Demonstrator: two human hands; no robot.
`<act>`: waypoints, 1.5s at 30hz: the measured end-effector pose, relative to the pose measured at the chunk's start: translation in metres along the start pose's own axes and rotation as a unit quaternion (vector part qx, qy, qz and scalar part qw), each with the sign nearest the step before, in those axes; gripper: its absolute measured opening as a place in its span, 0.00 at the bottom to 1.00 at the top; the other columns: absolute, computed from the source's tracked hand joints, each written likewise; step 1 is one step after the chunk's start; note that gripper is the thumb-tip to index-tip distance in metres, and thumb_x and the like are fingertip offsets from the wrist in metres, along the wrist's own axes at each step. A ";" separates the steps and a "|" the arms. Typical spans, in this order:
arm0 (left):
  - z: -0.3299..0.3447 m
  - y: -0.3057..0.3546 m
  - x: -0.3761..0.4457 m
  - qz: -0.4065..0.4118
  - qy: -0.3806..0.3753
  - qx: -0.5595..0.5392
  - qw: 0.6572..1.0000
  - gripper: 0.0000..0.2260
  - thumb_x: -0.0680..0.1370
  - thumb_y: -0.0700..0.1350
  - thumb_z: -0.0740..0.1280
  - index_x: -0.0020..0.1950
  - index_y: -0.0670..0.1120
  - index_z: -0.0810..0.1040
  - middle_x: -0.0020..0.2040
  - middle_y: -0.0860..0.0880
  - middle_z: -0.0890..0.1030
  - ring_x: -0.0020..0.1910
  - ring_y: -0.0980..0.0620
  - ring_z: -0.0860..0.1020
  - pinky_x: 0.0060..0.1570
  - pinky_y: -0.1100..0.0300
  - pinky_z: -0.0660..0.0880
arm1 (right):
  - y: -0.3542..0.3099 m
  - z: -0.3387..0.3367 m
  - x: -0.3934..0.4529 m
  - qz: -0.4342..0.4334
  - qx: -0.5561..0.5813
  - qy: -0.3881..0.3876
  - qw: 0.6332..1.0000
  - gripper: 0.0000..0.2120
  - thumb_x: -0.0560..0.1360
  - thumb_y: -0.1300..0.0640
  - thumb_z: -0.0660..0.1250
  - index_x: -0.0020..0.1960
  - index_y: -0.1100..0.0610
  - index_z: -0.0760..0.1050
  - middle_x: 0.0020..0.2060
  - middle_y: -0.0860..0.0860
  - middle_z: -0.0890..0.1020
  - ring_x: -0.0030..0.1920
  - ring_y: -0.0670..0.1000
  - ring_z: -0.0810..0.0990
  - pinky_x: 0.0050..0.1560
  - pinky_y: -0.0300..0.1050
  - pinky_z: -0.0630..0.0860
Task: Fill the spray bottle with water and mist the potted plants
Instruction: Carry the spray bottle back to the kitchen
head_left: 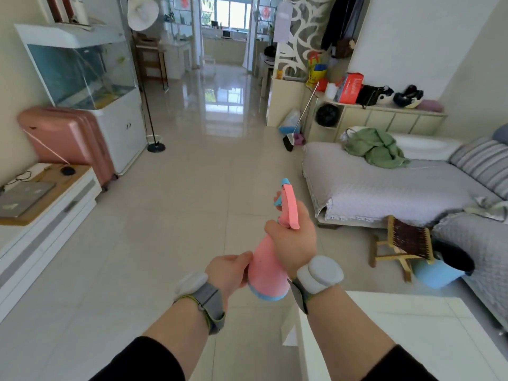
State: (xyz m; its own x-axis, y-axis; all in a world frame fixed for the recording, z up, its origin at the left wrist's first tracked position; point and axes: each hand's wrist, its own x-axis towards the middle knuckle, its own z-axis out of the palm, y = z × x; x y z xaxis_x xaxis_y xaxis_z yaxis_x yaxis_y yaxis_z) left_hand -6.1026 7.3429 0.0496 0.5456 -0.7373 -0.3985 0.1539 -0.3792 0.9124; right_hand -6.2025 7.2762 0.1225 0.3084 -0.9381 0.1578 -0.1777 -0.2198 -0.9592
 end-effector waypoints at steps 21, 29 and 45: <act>0.038 0.169 0.411 -0.046 -0.060 0.008 0.997 0.12 0.77 0.45 0.67 0.35 0.42 0.78 0.38 0.41 0.78 0.34 0.47 0.73 0.37 0.59 0.73 | 0.057 0.096 0.419 0.007 -0.012 0.075 0.997 0.22 0.67 0.68 0.64 0.58 0.53 0.74 0.51 0.47 0.78 0.49 0.42 0.76 0.47 0.33 0.69; 0.088 0.243 0.560 -0.039 -0.031 -0.018 0.999 0.12 0.77 0.45 0.67 0.35 0.42 0.80 0.40 0.40 0.81 0.38 0.45 0.76 0.52 0.50 0.78 | 0.081 0.106 0.601 -0.006 -0.033 0.043 0.999 0.22 0.67 0.67 0.65 0.58 0.50 0.74 0.49 0.46 0.77 0.48 0.48 0.76 0.52 0.43 0.73; 0.109 0.367 0.858 -0.039 -0.039 0.020 0.998 0.12 0.72 0.51 0.67 0.35 0.43 0.79 0.36 0.42 0.81 0.36 0.45 0.78 0.55 0.44 0.78 | 0.122 0.185 0.912 -0.005 -0.018 0.024 1.000 0.22 0.68 0.69 0.65 0.59 0.53 0.74 0.50 0.46 0.77 0.49 0.46 0.75 0.50 0.38 0.69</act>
State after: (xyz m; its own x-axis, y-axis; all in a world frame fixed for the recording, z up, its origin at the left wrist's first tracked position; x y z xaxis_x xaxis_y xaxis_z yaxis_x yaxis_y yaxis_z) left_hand -5.6678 6.5103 0.0326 0.4678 -0.7452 -0.4751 0.1593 -0.4577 0.8747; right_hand -5.7698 6.4433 0.1063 0.2645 -0.9474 0.1802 -0.2092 -0.2388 -0.9483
